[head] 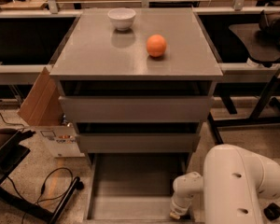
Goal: Open bottom drawer
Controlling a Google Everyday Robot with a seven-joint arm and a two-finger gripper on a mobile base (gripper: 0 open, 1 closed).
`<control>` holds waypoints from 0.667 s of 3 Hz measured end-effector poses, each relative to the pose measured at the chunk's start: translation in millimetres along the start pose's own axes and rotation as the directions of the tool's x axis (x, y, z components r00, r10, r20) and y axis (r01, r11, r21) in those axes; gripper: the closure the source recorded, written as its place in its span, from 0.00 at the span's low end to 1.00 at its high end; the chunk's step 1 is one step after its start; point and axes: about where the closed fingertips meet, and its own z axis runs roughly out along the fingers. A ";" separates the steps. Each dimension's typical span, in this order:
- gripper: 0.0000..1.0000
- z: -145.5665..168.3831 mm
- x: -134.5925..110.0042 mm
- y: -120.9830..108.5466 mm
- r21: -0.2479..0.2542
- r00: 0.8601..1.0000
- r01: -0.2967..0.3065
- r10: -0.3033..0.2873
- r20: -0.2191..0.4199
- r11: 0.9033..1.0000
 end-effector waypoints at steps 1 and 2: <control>0.36 1.7 0.6 1.6 -0.003 1.000 0.000 0.000 -0.001 1.000; 0.04 4.0 1.4 3.7 -0.008 1.000 0.000 0.000 -0.003 1.000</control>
Offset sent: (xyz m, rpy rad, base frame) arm -0.0019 0.0003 -0.0012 0.0004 0.0033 0.0005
